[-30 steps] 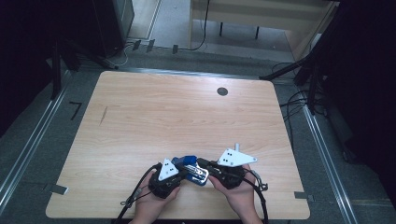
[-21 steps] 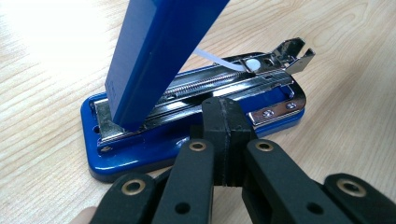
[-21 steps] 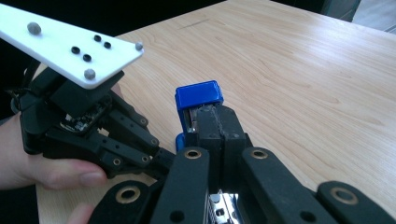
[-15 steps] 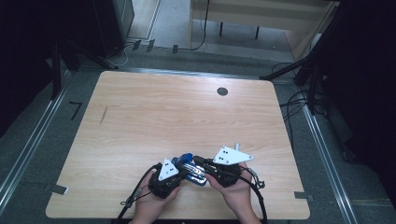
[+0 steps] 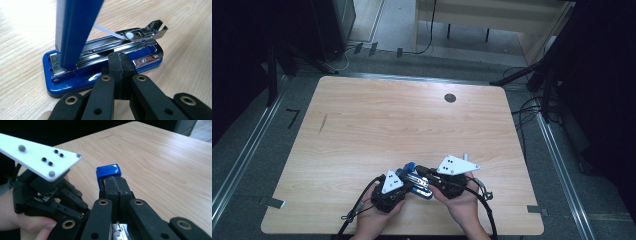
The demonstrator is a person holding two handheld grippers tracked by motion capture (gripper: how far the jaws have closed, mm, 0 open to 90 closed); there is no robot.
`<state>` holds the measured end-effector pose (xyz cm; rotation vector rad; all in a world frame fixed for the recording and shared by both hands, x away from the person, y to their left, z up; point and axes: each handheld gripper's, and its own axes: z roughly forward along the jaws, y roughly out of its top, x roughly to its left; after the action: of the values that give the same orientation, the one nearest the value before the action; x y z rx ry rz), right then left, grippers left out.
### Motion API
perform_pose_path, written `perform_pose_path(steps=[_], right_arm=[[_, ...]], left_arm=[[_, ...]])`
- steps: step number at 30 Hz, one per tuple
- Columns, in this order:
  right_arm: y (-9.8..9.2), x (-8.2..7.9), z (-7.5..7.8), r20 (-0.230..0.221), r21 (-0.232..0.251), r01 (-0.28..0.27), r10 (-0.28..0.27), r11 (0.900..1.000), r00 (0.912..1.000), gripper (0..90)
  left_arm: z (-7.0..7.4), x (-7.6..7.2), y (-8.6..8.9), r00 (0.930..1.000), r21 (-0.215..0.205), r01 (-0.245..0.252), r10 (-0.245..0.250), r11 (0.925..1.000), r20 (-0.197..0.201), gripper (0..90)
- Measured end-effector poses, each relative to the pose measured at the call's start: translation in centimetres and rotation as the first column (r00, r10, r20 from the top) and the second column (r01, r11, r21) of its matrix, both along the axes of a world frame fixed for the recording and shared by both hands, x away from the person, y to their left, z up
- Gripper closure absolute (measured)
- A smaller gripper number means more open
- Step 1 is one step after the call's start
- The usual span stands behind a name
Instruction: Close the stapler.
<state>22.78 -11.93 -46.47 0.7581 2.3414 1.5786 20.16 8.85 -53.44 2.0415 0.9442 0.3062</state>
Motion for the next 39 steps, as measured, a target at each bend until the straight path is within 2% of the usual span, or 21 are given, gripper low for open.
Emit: perform_pose_path(steps=[6, 39], right_arm=[[0.9, 0.3, 0.3, 0.005, 0.009, -0.011, 0.011, 1.0, 0.9999, 90.0], [2.6, 1.2, 0.9, 0.014, -0.004, -0.034, 0.034, 0.999, 0.9993, 90.0]], left_arm=[[0.0, 0.0, 0.0, 1.0, -0.001, 0.0, 0.0, 1.0, 0.001, 90.0], [0.0, 0.0, 0.0, 1.0, 0.002, 0.0, 0.0, 1.0, 0.002, 90.0]])
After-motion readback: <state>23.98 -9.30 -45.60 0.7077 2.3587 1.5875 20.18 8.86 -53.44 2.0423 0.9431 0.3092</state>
